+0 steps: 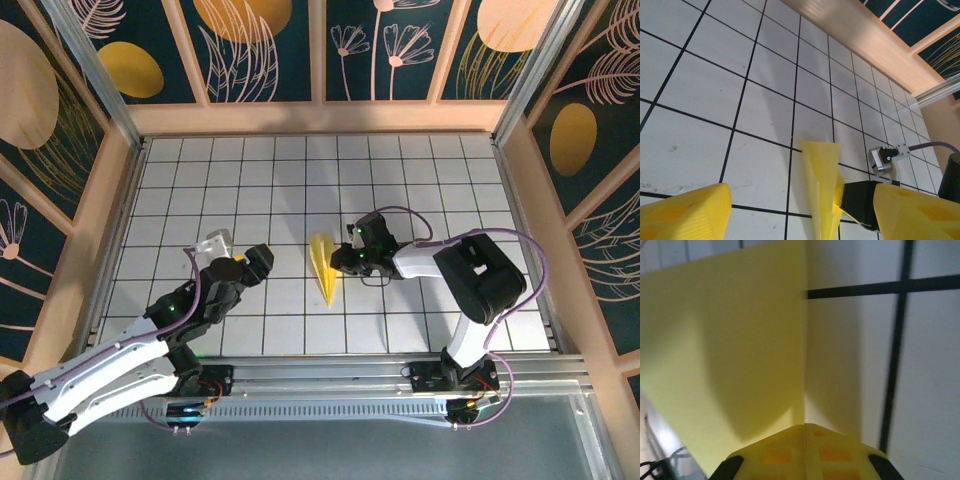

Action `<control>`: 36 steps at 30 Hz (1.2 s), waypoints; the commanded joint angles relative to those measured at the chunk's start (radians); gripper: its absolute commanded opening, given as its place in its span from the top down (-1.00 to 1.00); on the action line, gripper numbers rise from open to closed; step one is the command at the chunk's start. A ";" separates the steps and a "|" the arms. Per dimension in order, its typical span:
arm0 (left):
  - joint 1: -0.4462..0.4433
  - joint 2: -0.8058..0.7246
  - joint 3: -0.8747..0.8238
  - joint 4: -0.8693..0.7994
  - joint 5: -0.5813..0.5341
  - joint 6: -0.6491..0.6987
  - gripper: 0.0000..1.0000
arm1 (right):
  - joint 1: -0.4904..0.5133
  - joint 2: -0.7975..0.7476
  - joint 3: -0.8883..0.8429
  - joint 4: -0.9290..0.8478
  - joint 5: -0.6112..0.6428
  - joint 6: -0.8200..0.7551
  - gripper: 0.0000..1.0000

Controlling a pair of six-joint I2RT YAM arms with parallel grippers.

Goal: Fold a paper plane with a square sheet of paper (fold left side to right side)
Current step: Turn over the paper plane at the center of the table, then pick up the paper plane at the center of the table.

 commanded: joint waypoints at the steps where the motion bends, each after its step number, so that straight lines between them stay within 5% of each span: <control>1: 0.004 0.015 0.005 0.040 0.016 0.004 -0.51 | -0.008 -0.025 -0.001 -0.100 0.072 -0.061 0.80; 22: 0.004 0.039 -0.006 0.053 0.010 0.007 -0.63 | -0.007 -0.198 0.098 -0.435 0.255 -0.148 0.29; 29: 0.004 0.031 -0.032 0.077 -0.013 0.004 -0.72 | 0.087 -0.271 0.197 -0.608 0.285 -0.149 0.17; 36: 0.004 0.029 -0.047 0.087 -0.001 0.009 -0.77 | 0.158 -0.187 0.254 -0.660 0.290 -0.083 0.05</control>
